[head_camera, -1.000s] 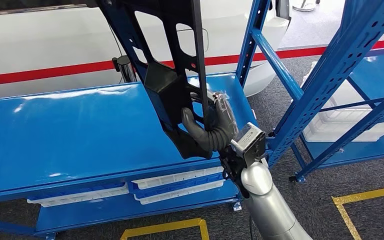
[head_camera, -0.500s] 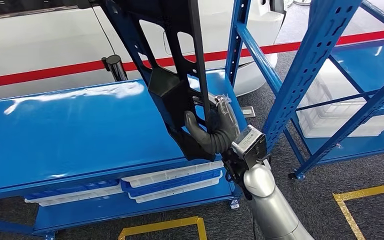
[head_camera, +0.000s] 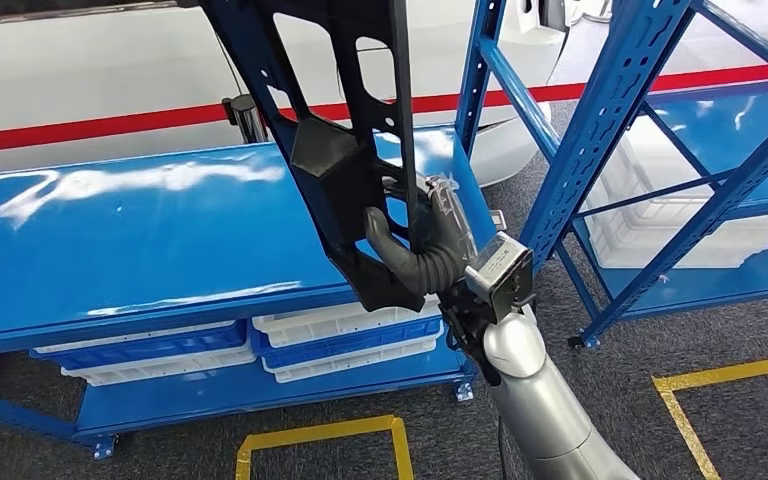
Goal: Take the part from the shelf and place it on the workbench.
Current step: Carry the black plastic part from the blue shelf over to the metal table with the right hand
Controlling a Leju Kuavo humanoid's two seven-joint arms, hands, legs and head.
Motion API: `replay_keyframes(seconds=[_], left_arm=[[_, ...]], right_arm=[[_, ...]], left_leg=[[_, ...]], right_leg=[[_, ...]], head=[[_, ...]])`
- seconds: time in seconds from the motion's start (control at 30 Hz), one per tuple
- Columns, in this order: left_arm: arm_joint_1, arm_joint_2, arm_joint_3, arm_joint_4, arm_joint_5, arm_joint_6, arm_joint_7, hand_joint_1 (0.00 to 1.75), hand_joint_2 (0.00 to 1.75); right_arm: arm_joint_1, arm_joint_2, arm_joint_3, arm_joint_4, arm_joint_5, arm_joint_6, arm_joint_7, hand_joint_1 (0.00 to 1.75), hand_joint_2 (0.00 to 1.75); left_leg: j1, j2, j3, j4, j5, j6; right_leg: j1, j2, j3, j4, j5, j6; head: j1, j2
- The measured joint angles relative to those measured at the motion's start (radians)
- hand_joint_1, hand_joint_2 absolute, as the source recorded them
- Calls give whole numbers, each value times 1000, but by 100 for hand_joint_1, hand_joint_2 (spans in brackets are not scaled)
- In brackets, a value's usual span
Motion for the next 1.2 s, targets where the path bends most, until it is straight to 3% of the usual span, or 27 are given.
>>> replay_keyframes(seconds=[0.07, 0.1, 0.17, 0.23, 0.3, 0.37, 0.43, 0.5, 0.6, 0.63, 0.67, 0.7, 0.77, 0.83, 0.87, 0.93, 0.97, 1.03, 1.1, 1.13, 1.17, 1.2], left_arm=[[1, -3, 0, 0, 2, 1, 0, 0, 175], [1, -5, 1, 0, 4, 1, 0, 0, 175], [1, -10, 1, 1, 6, 2, 0, 0, 175], [1, -14, 1, 1, 9, 3, 0, 0, 175], [0, -16, 3, 1, 13, 6, 0, 0, 175], [-1, -18, 5, 1, 16, 10, 0, 0, 175], [-1, -21, 8, 1, 16, 11, 0, 0, 175], [-1, -23, 11, 1, 16, 11, 0, 0, 175], [-1, -24, 16, 1, 16, 11, 0, 0, 175], [-1, -25, 17, 1, 16, 11, 0, 0, 175], [-1, -25, 17, 1, 16, 11, 0, 0, 175], [-2, -26, 17, 1, 16, 11, 0, 0, 175], [-4, -25, 17, 0, 15, 10, 1, 0, 175], [-9, -24, 17, -2, 11, 7, 4, 0, 175], [-11, -24, 17, -3, 10, 4, 5, 0, 175], [-12, -23, 17, -3, 8, 0, 9, 0, 175], [-13, -24, 18, -3, 8, -2, 10, 0, 175], [-14, -27, 19, -3, 8, -3, 10, 0, 175], [-15, -30, 21, -4, 8, -4, 10, 0, 175], [-15, -31, 22, -4, 7, -4, 10, 0, 175], [-15, -32, 22, -4, 5, -4, 10, 0, 175], [-15, -33, 22, -4, 2, -4, 11, 0, 175]], right_arm=[[-7, -2, 4, 7, -4, -4, -4, 175, 175], [-9, -3, 6, 11, -5, -7, -7, 175, 175], [-11, -4, 10, 19, -6, -12, -11, 175, 175], [-17, -5, 13, 25, -6, -14, -13, 175, 175], [-26, -5, 15, 29, -6, -14, -14, 175, 175], [-34, -4, 17, 32, -6, -15, -14, 175, 175], [-41, -3, 18, 36, -6, -15, -14, 175, 175], [-46, -1, 18, 40, -6, -15, -14, 175, 175], [-51, 1, 19, 45, -6, -15, -14, 175, 175], [-51, 1, 20, 46, -6, -15, -14, 175, 175], [-51, 1, 20, 48, -6, -15, -14, 175, 175], [-51, 1, 20, 49, -5, -15, -14, 175, 175], [-51, 1, 20, 50, 0, -14, -10, 175, 175], [-51, 2, 18, 48, 8, -9, -4, 175, 175], [-51, 3, 17, 48, 11, -4, -2, 175, 175], [-50, 3, 16, 48, 17, 8, -1, 175, 175], [-49, 2, 15, 48, 20, 14, -1, 175, 175], [-49, 2, 15, 51, 25, 25, 0, 175, 175], [-49, 2, 16, 56, 27, 31, 0, 175, 175], [-49, 2, 17, 60, 27, 32, 1, 175, 175], [-49, 2, 18, 64, 28, 33, 1, 175, 175], [-49, 2, 19, 68, 29, 34, 0, 175, 175]], left_leg=[[2, 3, -27, -2, 27, 4], [2, 4, -42, -1, 38, 2], [2, 5, -72, 1, 59, -1], [3, 6, -99, 10, 76, -8], [1, 5, -120, 24, 86, -18], [-1, 5, -131, 33, 97, -31], [2, 4, -137, 34, 106, -43], [6, 1, -155, 67, 61, -56], [12, -3, -202, 233, -77, -71], [13, -4, -209, 284, -93, -73], [14, -4, -202, 308, -84, -73], [14, -4, -177, 298, -60, -72], [14, -6, -80, 191, -24, -65], [9, -10, 12, 62, -40, -51], [5, -11, 33, 28, -51, -43], [0, -9, 29, 10, -39, -26], [0, -6, 22, 5, -27, -17], [3, 0, 0, -3, 3, -2], [1, 3, -33, -1, 30, 5], [0, 4, -49, 0, 42, 5], [0, 4, -66, 1, 55, 4], [0, 5, -83, 3, 66, 2]], right_leg=[[-2, 0, -33, 122, -94, -12], [-3, 0, -43, 185, -125, -10], [-5, -1, -21, 239, -135, 9], [-8, -1, 70, 150, -105, 29], [-7, -1, 174, 10, -111, 29], [-1, 1, 209, -51, -130, 16], [-3, 0, 194, -51, -120, -2], [-10, -2, 179, -52, -101, -22], [-9, -3, 142, -51, -68, -36], [-8, -3, 127, -51, -57, -36], [-7, -3, 112, -50, -46, -35], [-7, -3, 97, -49, -35, -33], [-7, -1, 75, -48, -16, -25], [-4, -3, 66, -48, 1, -13], [-4, -5, 65, -50, 10, -6], [-4, -8, 63, -57, 26, 8], [-4, -7, 57, -52, 20, 10], [-1, -5, 27, 12, -48, 1], [-2, -3, -8, 144, -139, -8], [-2, -3, -15, 203, -159, -4], [-2, -3, -10, 238, -160, 5], [-2, -3, 12, 238, -144, 17]], head=[[1, 0], [1, 0], [1, 0], [1, 0], [0, 0], [-2, 0], [-3, 0], [-4, 0], [-5, 0], [-6, 0], [-6, 0], [-6, 0], [-6, 0], [-5, 0], [-5, 0], [-5, 0], [-5, 0], [-3, 0], [-2, 0], [-2, 0], [-2, 0], [-2, 0]])
